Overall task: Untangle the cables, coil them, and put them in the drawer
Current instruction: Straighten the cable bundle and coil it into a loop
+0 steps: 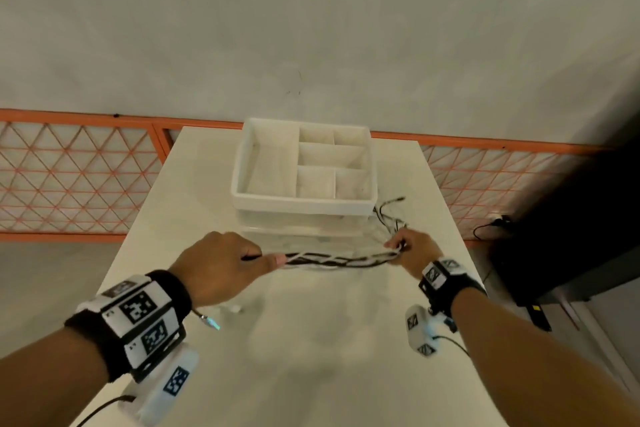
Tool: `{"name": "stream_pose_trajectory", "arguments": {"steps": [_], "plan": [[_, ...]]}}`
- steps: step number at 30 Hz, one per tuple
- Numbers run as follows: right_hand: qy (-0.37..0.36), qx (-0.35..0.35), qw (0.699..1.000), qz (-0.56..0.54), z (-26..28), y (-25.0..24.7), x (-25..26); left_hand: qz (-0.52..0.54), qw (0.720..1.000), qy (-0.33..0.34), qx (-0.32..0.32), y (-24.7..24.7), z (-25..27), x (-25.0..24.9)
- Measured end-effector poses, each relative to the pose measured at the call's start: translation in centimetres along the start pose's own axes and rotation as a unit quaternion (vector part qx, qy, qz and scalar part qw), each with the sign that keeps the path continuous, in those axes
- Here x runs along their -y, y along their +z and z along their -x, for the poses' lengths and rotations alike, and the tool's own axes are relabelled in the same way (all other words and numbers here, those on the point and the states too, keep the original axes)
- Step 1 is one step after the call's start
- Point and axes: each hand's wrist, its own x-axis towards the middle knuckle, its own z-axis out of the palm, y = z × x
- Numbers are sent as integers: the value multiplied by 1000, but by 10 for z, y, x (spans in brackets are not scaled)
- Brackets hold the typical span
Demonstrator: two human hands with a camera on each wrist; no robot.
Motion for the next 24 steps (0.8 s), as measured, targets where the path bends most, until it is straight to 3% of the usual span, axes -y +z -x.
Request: {"name": "stream_pose_trajectory", "arguments": {"steps": [4,6,8,10,14,17,19,24], "plan": [[48,81,992,84,22,28,-21,-53,998,11,29,24,-1,-5],[62,136,980,132,28,23,-14,-63,997,18,34,28,-3,-11],[60,147,972,172,37,9,4,-71,996,33,46,27,-5,-18],[11,133,973,186,51,-6,30,-57,995,47,70,22,-6,-25],[-125,168,972,106,93,-5,95,-58,989,87,104,15,-6,-34],[-188,126,965,133,109,23,128,-38,990,111,75,15,-3,-33],[-192,72,972,119,107,27,133,8,992,107,59,16,1,-23],[-144,-26,987,63,102,11,112,120,991,13,49,25,17,45]]}}
